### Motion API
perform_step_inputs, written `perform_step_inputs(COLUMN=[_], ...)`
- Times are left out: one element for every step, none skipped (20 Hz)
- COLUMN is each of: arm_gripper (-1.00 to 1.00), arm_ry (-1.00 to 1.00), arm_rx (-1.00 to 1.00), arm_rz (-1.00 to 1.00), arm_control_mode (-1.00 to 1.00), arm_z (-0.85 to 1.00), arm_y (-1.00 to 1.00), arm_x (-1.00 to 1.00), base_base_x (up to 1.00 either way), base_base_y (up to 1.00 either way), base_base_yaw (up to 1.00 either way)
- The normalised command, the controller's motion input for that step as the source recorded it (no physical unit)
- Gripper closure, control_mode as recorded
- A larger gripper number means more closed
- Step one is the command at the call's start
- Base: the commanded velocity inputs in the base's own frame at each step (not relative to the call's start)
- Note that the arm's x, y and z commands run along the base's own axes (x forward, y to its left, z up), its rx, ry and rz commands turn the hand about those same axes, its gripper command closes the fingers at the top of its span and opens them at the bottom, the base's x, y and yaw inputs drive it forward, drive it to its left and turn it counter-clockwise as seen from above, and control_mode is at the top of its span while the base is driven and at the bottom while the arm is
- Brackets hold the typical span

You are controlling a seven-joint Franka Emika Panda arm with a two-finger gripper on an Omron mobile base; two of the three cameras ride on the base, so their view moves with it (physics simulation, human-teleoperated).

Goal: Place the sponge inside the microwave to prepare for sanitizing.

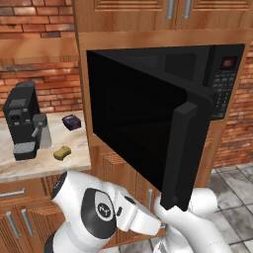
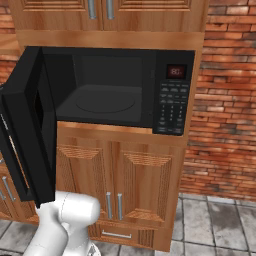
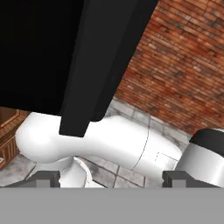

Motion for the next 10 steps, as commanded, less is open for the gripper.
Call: perform_step_inputs(arm_gripper=[-1.00,-1.00,-1.00,-1.00,-1.00,-1.00,-1.00,-1.00,-1.00,-1.00], arm_ry=[0.03,0.09,0.15,0.17,0.21,0.23,0.14,0.03,0.00,0.00], arm_rx=[0.05,0.03,0.04,0.06,0.09,0.14,0.20,0.25,0.28,0.33], arm_rz=[0.07,0.09,0.13,0.16,0.20,0.24,0.26,0.29,0.28,0.29], arm_control_mode=[-1.00,-1.00,-1.00,-1.00,-1.00,-1.00,-1.00,-1.00,-1.00,-1.00], arm_z=[0.46,0.43,0.43,0.41,0.41,0.33,0.11,0.00,0.01,0.00], arm_y=[-0.28,-0.31,-0.36,-0.44,-0.53,-0.61,-0.41,-0.60,-0.71,-0.86], arm_x=[-0.65,-0.52,-0.46,-0.37,-0.26,-0.14,-0.32,-0.23,-0.15,0.00], base_base_x=[0.00,0.00,0.00,0.00,0.00,0.00,0.00,0.00,0.00,0.00], base_base_y=[0.00,0.00,0.00,0.00,0.00,0.00,0.00,0.00,0.00,0.00], base_base_yaw=[0.00,0.00,0.00,0.00,0.00,0.00,0.00,0.00,0.00,0.00])
